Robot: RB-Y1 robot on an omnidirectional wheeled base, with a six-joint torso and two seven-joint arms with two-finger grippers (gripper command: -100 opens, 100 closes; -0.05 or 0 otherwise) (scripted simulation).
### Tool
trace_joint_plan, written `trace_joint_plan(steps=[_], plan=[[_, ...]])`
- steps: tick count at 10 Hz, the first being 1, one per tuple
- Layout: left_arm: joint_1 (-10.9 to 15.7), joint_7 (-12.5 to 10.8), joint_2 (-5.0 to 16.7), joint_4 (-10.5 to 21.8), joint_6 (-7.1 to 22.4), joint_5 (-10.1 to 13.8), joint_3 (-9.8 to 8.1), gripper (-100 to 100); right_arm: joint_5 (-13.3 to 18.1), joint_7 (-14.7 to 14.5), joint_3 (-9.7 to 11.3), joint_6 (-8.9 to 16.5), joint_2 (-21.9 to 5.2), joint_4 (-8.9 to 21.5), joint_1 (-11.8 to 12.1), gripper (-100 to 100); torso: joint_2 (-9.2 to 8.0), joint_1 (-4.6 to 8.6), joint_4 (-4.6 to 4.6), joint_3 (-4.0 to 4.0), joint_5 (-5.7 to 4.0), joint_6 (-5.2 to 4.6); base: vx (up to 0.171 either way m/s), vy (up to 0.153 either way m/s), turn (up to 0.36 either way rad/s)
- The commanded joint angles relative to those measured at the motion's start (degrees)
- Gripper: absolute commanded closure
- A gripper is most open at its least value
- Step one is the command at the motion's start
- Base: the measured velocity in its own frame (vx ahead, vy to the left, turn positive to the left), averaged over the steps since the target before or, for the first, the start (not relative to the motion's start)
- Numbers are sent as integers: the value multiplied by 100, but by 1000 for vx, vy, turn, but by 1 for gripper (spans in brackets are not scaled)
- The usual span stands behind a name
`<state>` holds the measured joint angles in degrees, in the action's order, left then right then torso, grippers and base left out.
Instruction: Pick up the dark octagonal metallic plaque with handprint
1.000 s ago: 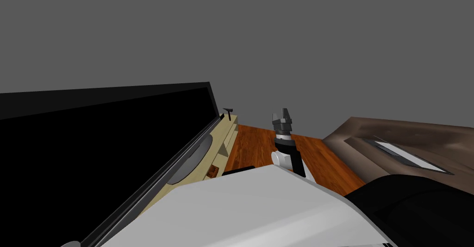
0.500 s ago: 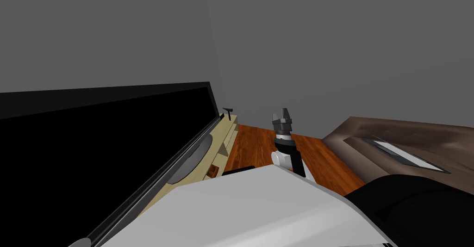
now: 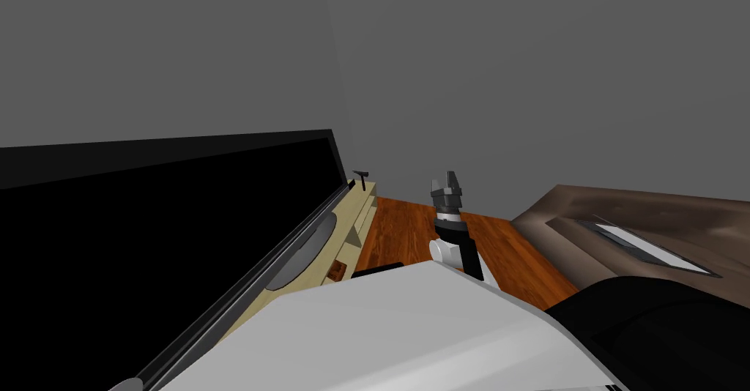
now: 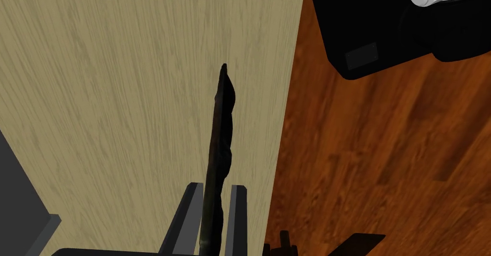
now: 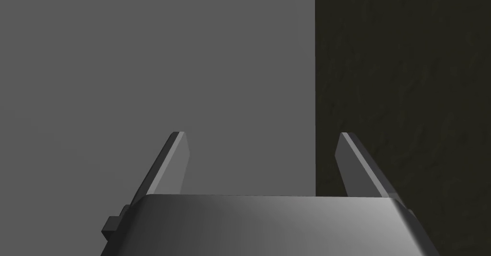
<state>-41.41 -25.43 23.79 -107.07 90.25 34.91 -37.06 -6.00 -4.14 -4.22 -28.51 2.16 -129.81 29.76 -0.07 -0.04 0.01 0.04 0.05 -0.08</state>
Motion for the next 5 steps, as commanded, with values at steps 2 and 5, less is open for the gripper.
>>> trace_joint_plan(steps=[2, 5], plan=[[-57, -18, 44, -199, 142, 69, -62, 100, 0, 0, 0, 0, 0, 0, 0, 0, 0, 0, 0, 0, 0, 0, 4, 0, -7], [-105, -50, 61, -342, 246, 122, -112, 100, 0, 0, 0, 0, 0, 0, 0, 0, 5, 4, 0, -2, -4, 4, 11, 2, -2]])
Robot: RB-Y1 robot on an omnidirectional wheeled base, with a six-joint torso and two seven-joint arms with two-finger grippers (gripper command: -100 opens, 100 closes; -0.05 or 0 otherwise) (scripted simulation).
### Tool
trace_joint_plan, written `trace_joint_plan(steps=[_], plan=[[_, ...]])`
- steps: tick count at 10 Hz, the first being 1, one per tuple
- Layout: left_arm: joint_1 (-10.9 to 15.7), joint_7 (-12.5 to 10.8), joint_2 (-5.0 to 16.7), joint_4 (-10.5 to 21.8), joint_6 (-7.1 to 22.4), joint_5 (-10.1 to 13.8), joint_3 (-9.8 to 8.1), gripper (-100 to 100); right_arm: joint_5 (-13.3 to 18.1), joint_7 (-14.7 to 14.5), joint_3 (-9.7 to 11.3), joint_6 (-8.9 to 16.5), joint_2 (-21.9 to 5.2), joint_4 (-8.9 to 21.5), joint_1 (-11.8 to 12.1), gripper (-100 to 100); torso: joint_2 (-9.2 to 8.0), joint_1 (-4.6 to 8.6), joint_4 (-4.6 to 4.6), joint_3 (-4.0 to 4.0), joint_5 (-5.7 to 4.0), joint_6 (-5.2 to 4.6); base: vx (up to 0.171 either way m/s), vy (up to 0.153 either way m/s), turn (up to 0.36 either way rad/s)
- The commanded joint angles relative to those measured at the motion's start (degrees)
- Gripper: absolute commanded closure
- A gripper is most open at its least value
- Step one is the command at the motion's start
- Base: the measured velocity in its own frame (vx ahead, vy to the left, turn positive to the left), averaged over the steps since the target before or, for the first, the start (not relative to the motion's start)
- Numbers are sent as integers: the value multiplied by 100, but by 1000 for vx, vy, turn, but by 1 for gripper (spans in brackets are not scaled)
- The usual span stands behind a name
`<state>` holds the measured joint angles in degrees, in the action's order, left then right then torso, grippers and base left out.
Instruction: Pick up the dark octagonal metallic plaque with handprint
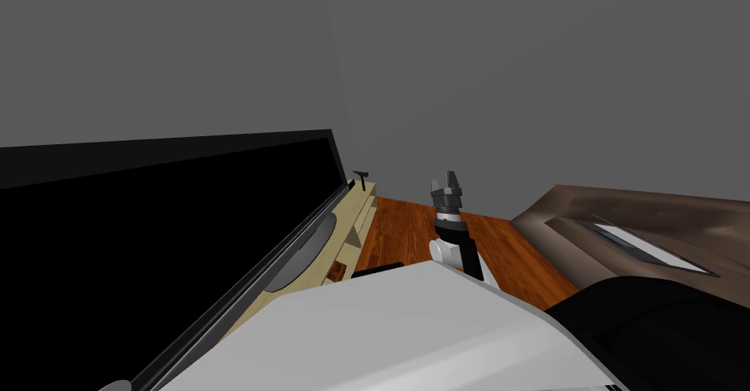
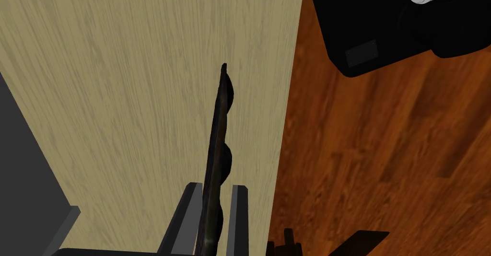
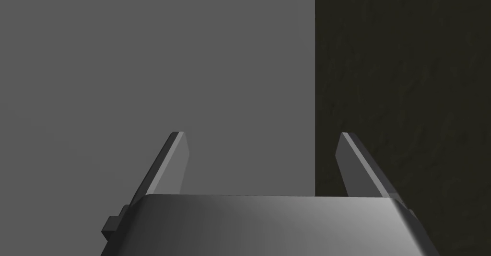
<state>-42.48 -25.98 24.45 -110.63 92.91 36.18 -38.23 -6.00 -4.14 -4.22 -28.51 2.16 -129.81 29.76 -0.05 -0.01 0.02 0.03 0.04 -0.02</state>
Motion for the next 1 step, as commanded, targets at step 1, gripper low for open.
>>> trace_joint_plan(steps=[1], plan=[[0, 0, 0, 0, 0, 0, 0, 0, 0, 0, 0, 0, 0, 0, 0, 0, 0, 0, 0, 0, 0, 0, 0, 0, 0]])
